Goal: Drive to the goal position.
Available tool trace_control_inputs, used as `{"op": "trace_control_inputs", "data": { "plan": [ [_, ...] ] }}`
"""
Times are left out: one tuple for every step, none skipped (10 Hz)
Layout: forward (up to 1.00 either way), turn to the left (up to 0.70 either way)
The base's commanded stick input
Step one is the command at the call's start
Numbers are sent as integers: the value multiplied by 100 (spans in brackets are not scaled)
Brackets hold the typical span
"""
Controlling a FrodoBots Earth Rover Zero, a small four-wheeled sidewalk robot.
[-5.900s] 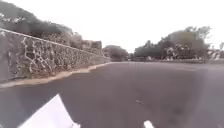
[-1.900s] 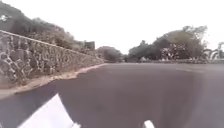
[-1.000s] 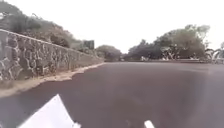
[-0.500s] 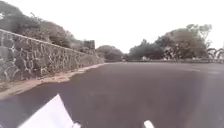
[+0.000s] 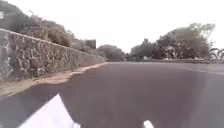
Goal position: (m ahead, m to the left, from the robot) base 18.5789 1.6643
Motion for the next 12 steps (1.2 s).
{"op": "trace_control_inputs", "data": {
  "plan": [
    [50, -50],
    [50, -33],
    [50, -15],
    [50, 0],
    [50, 0],
    [50, 0],
    [50, 0],
    [50, 0],
    [50, 0],
    [50, 0],
    [50, 0],
    [50, 0]
  ]
}}
